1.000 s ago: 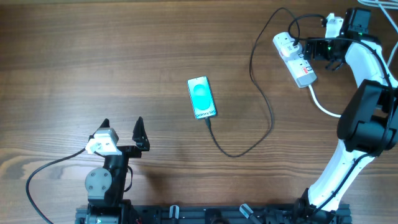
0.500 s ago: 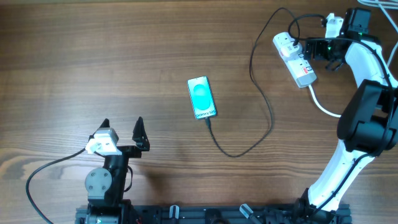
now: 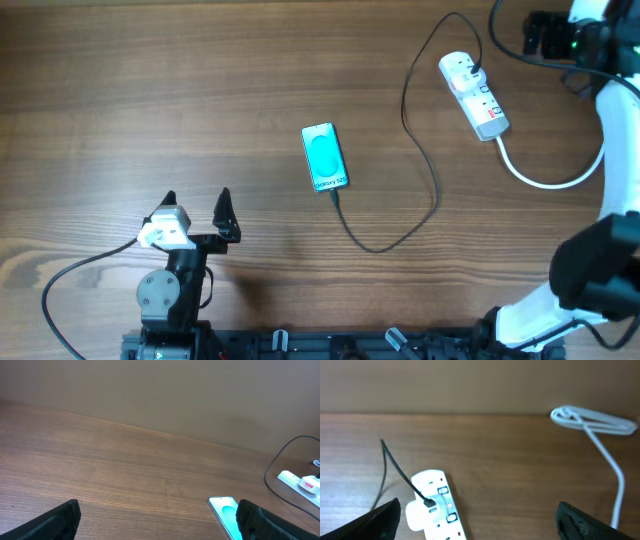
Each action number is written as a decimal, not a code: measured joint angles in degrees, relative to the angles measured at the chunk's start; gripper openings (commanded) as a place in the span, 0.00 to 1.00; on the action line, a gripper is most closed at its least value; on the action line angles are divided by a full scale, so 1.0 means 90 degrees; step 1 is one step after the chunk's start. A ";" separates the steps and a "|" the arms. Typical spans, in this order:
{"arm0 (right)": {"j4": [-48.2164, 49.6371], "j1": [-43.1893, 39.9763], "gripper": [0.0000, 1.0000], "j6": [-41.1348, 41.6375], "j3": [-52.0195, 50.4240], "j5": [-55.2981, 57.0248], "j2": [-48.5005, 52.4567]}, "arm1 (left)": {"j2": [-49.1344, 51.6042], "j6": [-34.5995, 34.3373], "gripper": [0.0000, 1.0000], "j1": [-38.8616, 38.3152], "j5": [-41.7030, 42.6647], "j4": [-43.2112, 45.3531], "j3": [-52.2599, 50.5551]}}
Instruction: Plug charger to phone and switch on socket
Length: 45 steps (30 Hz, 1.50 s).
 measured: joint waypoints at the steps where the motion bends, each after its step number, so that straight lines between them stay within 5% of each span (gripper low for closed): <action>1: 0.0000 0.0005 1.00 0.0000 0.0010 0.0000 -0.0061 | 0.0000 0.0000 1.00 0.0000 0.0000 0.0000 0.0000; 8: -0.0019 0.0034 1.00 0.0000 -0.0100 0.0000 -0.0216 | 0.0000 0.0000 1.00 0.0000 0.0000 0.0000 0.0000; 20: 0.0095 0.0556 1.00 -0.0665 -0.2521 0.0534 -0.2601 | 0.0000 0.0002 1.00 0.0000 0.0000 0.0002 0.0000; 30: 0.3286 0.0733 1.00 -0.1078 -0.6623 -0.0695 -0.2939 | -0.0002 0.0002 1.00 0.0000 0.0000 0.0002 -0.0002; 45: 0.6144 0.1134 1.00 -0.1083 -0.9775 -0.1664 -0.4131 | -0.0002 0.0002 1.00 0.0000 0.0000 0.0002 0.0000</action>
